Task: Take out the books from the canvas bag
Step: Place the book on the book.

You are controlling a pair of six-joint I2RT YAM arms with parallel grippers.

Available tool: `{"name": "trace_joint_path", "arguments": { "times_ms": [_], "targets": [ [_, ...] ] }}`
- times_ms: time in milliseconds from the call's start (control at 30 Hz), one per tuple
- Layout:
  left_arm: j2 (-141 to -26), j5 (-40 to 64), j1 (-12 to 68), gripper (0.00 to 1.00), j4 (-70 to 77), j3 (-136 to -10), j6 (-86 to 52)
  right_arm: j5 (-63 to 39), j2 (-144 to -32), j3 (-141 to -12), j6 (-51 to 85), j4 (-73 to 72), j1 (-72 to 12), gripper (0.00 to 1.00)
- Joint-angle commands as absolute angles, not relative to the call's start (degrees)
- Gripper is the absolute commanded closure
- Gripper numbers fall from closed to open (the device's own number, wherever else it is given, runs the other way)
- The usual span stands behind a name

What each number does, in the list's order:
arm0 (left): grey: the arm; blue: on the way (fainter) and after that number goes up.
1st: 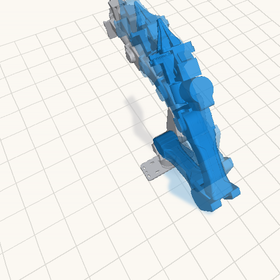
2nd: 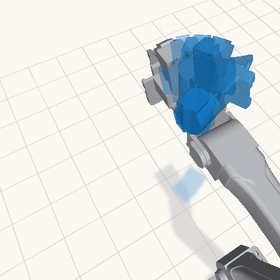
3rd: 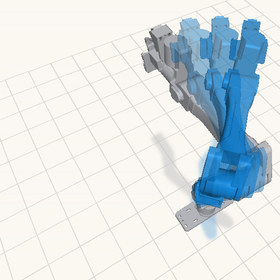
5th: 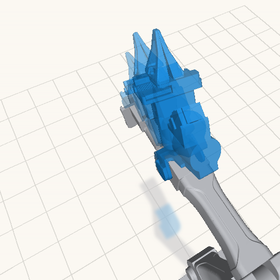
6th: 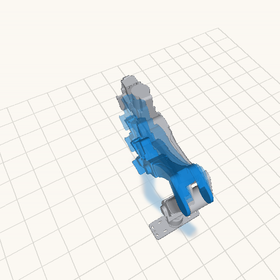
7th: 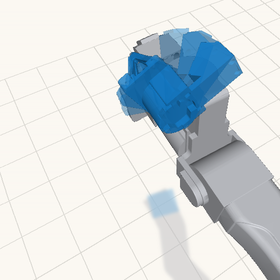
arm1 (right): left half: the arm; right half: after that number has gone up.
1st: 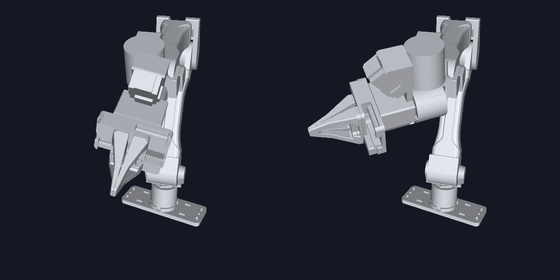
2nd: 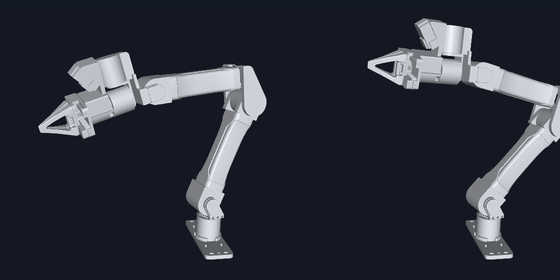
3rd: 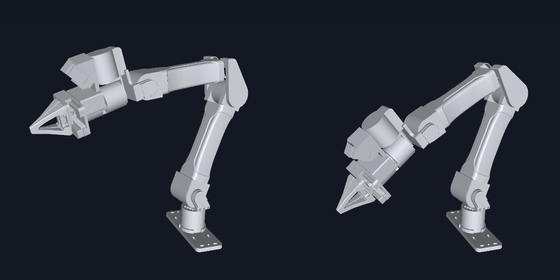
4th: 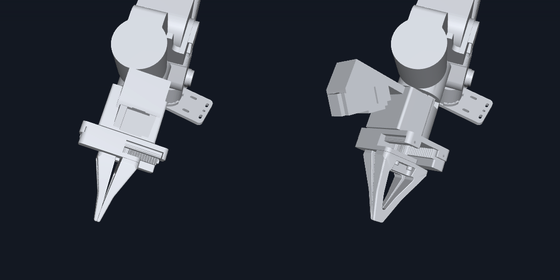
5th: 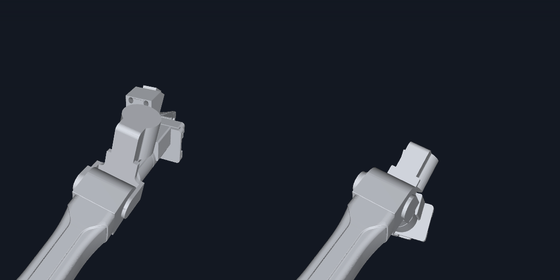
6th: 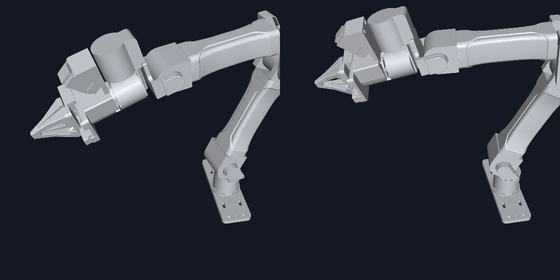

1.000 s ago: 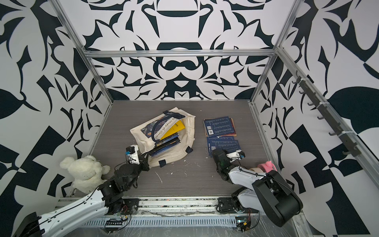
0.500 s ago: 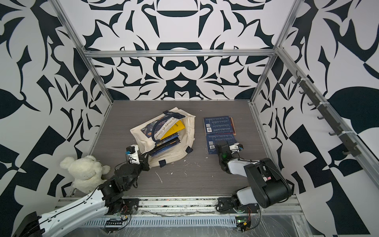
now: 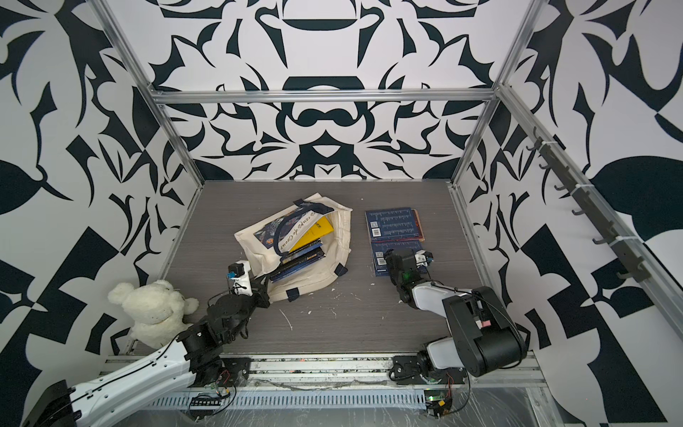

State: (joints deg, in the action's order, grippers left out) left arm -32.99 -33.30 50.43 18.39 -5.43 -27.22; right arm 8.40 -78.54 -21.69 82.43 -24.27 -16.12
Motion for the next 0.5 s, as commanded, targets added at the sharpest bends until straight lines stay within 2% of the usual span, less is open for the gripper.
{"name": "trace_joint_path", "arguments": {
  "times_ms": [0, 200, 233, 467],
  "targets": [
    [-32.26, -32.96, 50.60, 1.00, 20.14, -7.47, -27.40, 6.00, -75.73, -22.18, 81.26, -14.11, -16.31, 0.26],
    [-31.11, -32.96, 50.61, 1.00, 19.95, -7.23, -27.42, 6.00, -68.99, -24.71, 78.53, -1.48, -16.26, 0.07],
    [-30.91, -33.00, 50.57, 1.00, 19.95, -7.21, -27.36, 5.83, -68.25, -25.02, 77.79, -0.58, -16.27, 0.02],
    [-29.72, -33.01, 50.59, 1.00, 19.26, -7.02, -27.51, 4.74, -64.67, -28.14, 72.10, 6.35, -16.21, 0.01]
  ]
}}
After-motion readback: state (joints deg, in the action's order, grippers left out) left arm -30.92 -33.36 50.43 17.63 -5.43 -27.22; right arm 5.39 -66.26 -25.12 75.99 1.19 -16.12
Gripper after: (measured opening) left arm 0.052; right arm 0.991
